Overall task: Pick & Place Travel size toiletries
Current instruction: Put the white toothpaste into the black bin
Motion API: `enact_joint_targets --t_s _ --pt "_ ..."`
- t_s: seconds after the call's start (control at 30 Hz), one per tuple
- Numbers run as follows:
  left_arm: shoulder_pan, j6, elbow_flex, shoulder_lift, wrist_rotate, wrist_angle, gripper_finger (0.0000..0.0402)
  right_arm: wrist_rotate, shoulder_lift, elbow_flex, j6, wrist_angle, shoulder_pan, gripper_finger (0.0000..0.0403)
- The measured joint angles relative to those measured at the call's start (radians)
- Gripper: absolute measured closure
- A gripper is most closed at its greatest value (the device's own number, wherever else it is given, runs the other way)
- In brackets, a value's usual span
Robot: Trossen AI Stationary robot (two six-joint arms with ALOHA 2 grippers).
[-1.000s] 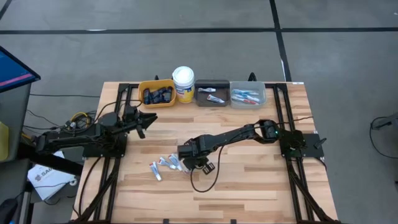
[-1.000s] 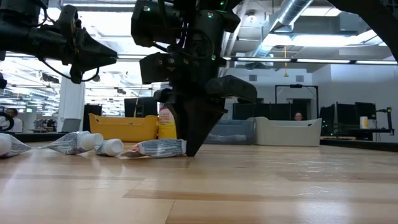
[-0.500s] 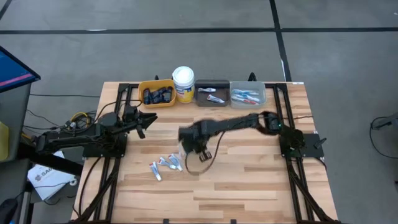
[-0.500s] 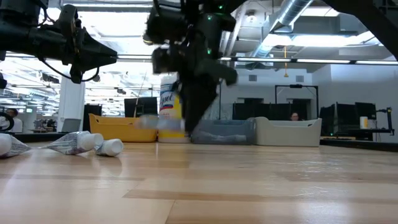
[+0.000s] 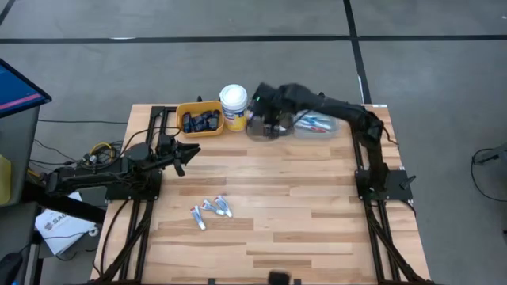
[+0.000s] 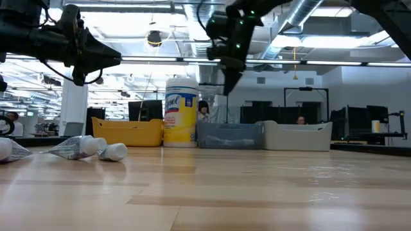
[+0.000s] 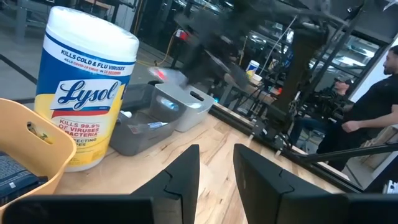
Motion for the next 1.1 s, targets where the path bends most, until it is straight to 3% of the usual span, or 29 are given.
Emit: enact_joint_targets --t_s 0.2,0.3,0.77,0.9,1.1 --pt "0.000 0.000 0.000 0.000 -0.001 0.005 0.0306 0.047 0.005 -0.004 0.056 -0.038 -0.146 0.0347" --pt "0.000 0.000 0.000 0.000 -0.001 0.007 0.0306 0.055 0.003 -0.043 0.077 0.024 -0.179 0.0344" --pt "0.000 0.000 0.000 0.000 -0.005 0.014 0.0306 0.045 0.005 -0.191 0.117 0.135 -0.185 0.0336" --pt "0.000 0.000 0.000 0.000 -0.004 0.015 0.0306 0.044 0.004 -0.189 0.117 0.163 -0.178 0.0304" --pt "0.000 0.000 0.000 0.000 -0.004 0.019 0.0306 0.040 0.004 -0.189 0.117 0.163 -0.166 0.0210"
